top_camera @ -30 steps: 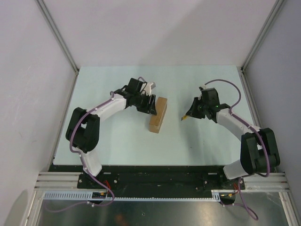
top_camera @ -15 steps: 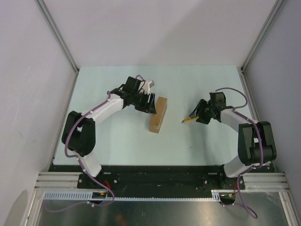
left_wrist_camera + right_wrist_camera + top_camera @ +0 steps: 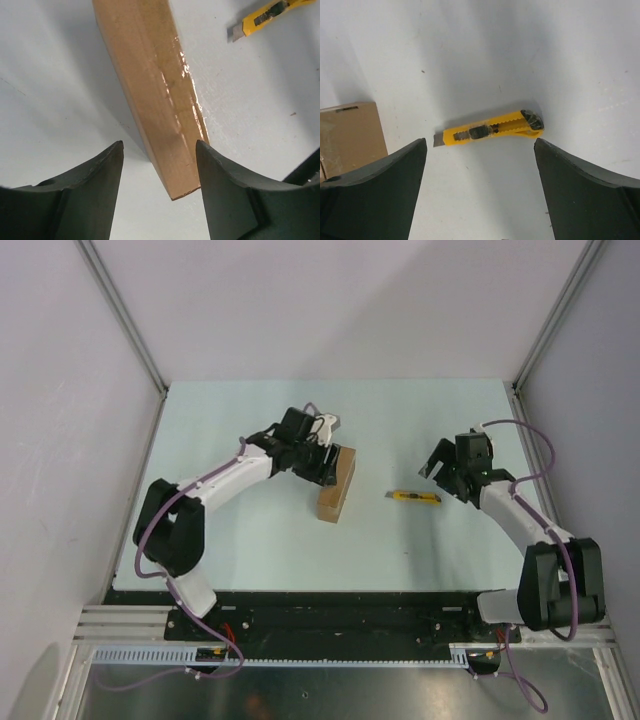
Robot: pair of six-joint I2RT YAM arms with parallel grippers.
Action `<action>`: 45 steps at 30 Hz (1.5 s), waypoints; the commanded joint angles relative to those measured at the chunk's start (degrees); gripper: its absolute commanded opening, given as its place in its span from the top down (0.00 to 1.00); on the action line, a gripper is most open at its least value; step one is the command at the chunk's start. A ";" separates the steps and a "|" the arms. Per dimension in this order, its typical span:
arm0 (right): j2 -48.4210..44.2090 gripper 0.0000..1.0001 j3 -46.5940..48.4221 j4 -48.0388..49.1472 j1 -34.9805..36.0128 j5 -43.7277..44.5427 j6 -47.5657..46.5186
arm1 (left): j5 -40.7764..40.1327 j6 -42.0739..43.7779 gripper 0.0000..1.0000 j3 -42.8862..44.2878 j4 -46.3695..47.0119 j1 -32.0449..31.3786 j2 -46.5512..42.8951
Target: Unpack the express box
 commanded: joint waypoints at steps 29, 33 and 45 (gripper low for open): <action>17.36 0.14 3.45 19.86 19.39 -5.27 4.13 | -15.09 0.36 0.35 6.92 0.92 -6.62 8.93; 18.60 0.15 4.59 20.04 19.83 -5.54 3.96 | -7.38 -4.04 0.38 4.28 1.18 -1.28 7.26; 21.14 0.17 7.41 21.89 21.67 -7.21 2.21 | 20.33 -9.50 0.37 -8.37 9.36 12.45 4.36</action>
